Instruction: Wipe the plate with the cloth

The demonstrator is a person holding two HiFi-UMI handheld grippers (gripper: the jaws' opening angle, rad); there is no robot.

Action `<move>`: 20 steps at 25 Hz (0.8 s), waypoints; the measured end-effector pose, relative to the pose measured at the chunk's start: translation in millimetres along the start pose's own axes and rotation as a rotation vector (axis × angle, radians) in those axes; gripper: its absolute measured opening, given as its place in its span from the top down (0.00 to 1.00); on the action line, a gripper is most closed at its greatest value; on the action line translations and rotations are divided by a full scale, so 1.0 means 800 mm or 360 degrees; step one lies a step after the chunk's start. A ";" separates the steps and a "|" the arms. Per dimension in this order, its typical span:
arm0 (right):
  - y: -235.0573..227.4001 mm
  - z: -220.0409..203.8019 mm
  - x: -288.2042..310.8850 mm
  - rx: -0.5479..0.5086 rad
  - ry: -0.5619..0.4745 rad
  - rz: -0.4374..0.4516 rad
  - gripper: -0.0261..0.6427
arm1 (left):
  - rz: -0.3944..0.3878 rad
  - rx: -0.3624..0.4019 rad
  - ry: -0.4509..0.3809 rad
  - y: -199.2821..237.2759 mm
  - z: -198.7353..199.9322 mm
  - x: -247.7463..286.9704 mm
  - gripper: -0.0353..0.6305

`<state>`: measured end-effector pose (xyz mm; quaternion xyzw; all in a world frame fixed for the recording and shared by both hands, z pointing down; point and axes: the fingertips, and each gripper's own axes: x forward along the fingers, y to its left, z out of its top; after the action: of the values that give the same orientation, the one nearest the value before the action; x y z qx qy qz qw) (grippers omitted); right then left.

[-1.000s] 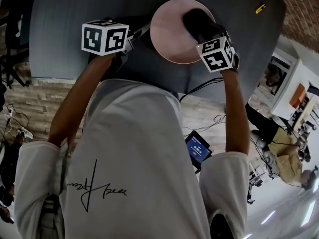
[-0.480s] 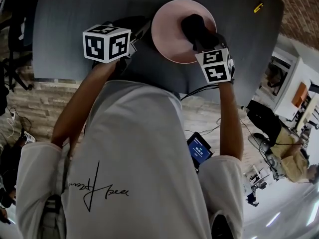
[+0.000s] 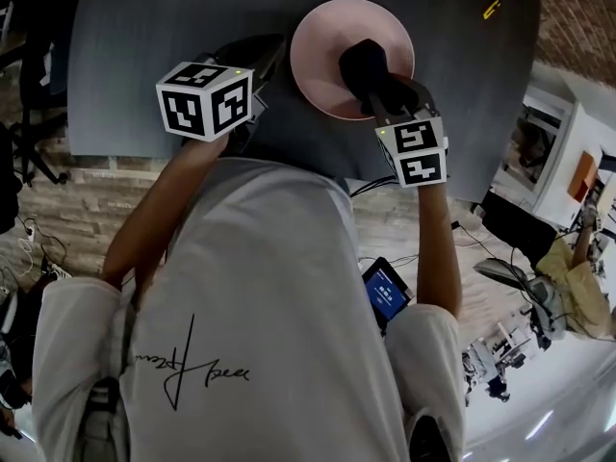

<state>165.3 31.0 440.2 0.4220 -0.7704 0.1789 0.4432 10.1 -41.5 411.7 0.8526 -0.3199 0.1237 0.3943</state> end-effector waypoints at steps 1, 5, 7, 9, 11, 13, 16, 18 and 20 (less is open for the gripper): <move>0.002 0.000 -0.005 0.0029 -0.0021 0.0014 0.80 | -0.0003 0.0009 0.0000 -0.003 0.001 0.000 0.93; 0.009 0.009 -0.024 0.0165 -0.0116 0.0059 0.80 | -0.0011 0.0044 -0.0019 -0.014 0.006 -0.003 0.93; 0.011 0.013 -0.035 0.0240 -0.0172 0.0074 0.81 | -0.0016 0.0058 -0.0039 -0.021 0.009 -0.004 0.93; 0.015 0.018 -0.046 0.0322 -0.0227 0.0105 0.81 | -0.0028 0.0067 -0.0054 -0.029 0.009 -0.005 0.93; 0.020 0.022 -0.055 0.0383 -0.0278 0.0131 0.81 | -0.0049 0.0082 -0.0055 -0.040 0.008 -0.007 0.93; 0.025 0.027 -0.064 0.0420 -0.0327 0.0147 0.81 | -0.0071 0.0110 -0.0051 -0.051 0.007 -0.010 0.93; 0.032 0.038 -0.078 0.0451 -0.0417 0.0177 0.81 | -0.0104 0.0155 -0.0060 -0.066 0.010 -0.015 0.93; 0.038 0.047 -0.089 0.0434 -0.0487 0.0195 0.82 | -0.0123 0.0183 -0.0075 -0.073 0.013 -0.017 0.93; 0.044 0.054 -0.098 0.0421 -0.0539 0.0213 0.82 | -0.0132 0.0196 -0.0083 -0.076 0.014 -0.018 0.93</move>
<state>133.7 62.0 355.2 0.4485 -0.8298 0.2341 0.2355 37.5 -13.7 361.7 0.8907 -0.2862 0.1046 0.3374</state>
